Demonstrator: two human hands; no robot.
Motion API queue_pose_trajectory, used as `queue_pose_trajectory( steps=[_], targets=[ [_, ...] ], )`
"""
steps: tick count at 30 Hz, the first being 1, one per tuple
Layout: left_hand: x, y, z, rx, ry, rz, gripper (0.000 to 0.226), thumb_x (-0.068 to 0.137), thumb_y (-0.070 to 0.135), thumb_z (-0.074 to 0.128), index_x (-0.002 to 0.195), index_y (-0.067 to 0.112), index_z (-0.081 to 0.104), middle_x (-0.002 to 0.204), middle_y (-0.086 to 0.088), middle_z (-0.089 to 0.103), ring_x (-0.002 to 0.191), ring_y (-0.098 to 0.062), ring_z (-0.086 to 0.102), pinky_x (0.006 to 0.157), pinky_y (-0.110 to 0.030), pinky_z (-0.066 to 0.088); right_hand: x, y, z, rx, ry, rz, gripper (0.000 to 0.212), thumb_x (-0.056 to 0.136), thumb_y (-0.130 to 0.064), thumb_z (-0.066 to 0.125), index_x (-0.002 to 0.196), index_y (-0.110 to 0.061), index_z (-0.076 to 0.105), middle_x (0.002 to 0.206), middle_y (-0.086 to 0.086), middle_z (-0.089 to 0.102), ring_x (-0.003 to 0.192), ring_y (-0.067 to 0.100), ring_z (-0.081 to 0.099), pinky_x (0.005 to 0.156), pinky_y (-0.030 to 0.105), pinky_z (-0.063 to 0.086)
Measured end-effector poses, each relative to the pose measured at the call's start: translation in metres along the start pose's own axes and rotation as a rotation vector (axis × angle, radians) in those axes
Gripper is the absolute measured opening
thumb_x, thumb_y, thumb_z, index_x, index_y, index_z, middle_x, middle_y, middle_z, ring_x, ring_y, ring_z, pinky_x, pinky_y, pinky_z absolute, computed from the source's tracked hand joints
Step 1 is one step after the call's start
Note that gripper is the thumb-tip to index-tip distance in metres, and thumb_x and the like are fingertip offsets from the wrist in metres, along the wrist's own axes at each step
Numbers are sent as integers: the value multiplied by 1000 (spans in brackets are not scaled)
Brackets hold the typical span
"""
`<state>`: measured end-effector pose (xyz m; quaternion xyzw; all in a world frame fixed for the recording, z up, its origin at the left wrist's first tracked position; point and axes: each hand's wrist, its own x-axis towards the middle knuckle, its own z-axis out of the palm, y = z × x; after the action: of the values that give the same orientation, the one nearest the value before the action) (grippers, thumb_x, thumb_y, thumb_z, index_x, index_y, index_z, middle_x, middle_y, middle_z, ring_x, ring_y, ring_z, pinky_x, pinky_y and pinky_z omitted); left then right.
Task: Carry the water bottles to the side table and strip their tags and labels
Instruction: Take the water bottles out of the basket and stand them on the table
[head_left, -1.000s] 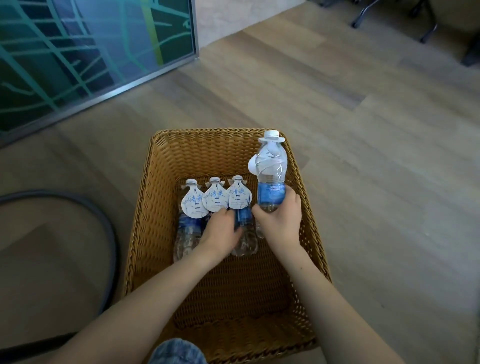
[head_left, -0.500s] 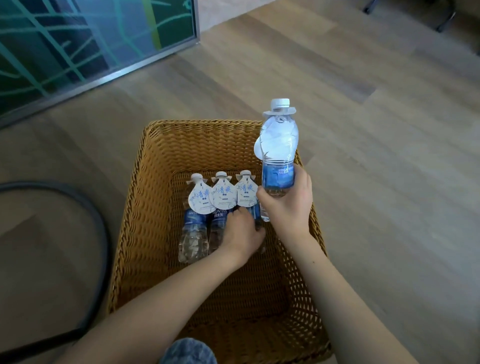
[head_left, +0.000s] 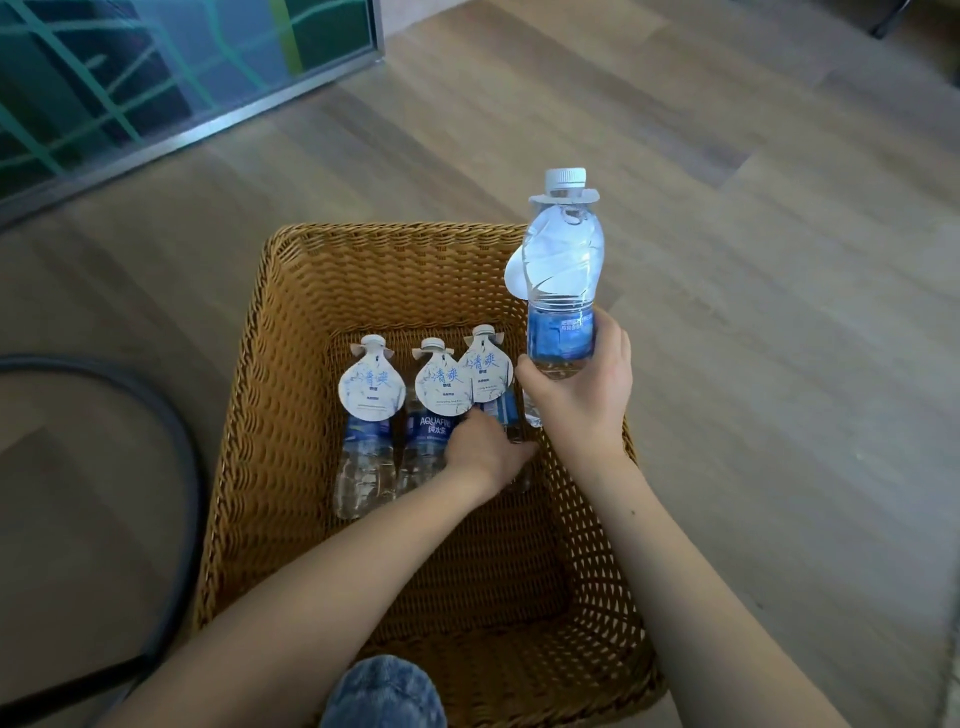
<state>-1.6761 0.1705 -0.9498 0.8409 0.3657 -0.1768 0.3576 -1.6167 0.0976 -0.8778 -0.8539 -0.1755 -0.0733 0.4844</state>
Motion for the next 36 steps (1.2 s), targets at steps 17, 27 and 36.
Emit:
queue_pose_trajectory(
  steps=[17,27,36],
  targets=[
    [2,-30,-15,-646,-140,10,49,81,29,78,120,21,50,104,5,63,87,-6,60,65,-22,46,-4,-5,-4,14,-27,15,66,68,-21,86,126,-11,56,109,-5,56,99,2,47,82,-2,32],
    [-4,-22,-49,-831,157,106,58,72,27,81,120,30,47,107,8,67,97,-6,65,74,-22,48,12,-20,-13,83,19,39,62,66,-29,81,122,-13,58,105,-11,55,103,13,54,80,-2,34],
    [-19,7,-132,-815,422,245,56,63,30,86,99,39,45,97,10,65,79,11,64,56,-3,45,44,-56,-13,200,43,37,55,63,-30,76,114,-30,56,102,-12,56,101,13,56,80,10,41]
  ],
)
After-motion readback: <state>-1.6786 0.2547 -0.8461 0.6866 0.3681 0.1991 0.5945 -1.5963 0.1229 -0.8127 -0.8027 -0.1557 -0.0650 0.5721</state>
